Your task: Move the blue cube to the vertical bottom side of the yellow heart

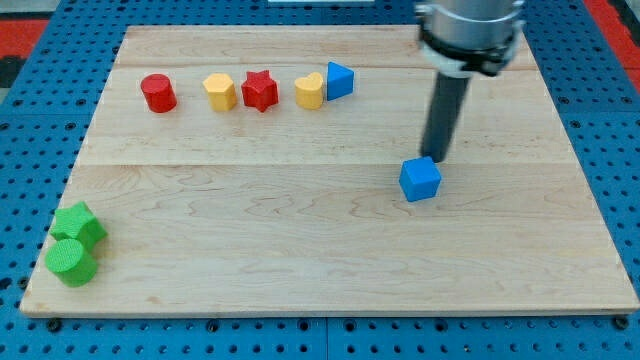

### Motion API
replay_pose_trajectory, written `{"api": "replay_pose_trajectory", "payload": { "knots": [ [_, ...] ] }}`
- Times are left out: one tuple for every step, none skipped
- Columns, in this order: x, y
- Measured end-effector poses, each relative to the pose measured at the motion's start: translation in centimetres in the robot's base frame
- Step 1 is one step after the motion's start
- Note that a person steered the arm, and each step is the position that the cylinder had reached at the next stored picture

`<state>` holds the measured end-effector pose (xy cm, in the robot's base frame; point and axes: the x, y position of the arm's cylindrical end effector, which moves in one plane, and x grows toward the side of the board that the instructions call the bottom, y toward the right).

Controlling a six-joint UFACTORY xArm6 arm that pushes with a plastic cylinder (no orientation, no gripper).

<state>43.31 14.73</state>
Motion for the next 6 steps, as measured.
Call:
{"api": "replay_pose_trajectory", "payload": {
  "knots": [
    [2.1, 0.0],
    [2.2, -8.4],
    [2.8, -15.7],
    [3.7, -15.1],
    [0.4, -10.6],
    [4.1, -6.0]
  ]
}}
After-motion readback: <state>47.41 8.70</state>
